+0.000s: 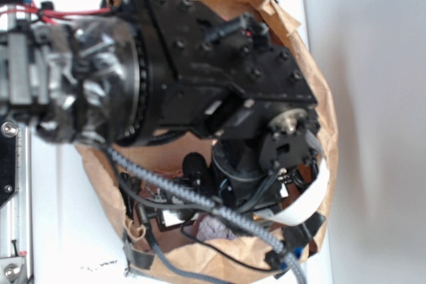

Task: Grab the white paper.

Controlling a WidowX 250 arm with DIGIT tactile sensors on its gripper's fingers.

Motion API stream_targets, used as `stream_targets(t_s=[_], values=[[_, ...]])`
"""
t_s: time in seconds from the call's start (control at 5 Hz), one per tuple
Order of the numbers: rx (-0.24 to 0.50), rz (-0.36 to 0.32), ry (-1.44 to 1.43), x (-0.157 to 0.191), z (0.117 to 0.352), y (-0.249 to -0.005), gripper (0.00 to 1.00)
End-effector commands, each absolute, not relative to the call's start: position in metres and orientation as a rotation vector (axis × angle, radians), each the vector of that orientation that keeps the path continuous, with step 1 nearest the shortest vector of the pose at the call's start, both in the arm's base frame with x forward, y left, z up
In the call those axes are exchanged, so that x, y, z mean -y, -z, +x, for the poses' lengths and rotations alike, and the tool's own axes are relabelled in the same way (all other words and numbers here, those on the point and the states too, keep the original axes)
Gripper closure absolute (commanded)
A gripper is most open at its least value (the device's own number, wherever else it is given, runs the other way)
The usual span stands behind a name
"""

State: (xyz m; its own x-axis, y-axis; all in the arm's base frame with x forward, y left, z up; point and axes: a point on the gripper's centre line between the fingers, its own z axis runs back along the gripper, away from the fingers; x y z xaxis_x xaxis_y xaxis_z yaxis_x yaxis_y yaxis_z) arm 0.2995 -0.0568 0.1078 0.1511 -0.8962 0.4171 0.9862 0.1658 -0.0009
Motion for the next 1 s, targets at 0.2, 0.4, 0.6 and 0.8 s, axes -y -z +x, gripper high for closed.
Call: stream_targets(t_s=[0.2, 0.4, 0.6, 0.8], values=[[0.407, -0.27, 1.413, 0.064, 0.295, -0.129, 0.0], [0.447, -0.275, 1.436, 0.057, 0.311, -0.113, 0.0], [0.426, -0.315, 1.441, 0.07, 0.319, -0.093, 0.0], [0.392, -0.308, 1.499, 0.084, 0.312, -0.084, 0.0]])
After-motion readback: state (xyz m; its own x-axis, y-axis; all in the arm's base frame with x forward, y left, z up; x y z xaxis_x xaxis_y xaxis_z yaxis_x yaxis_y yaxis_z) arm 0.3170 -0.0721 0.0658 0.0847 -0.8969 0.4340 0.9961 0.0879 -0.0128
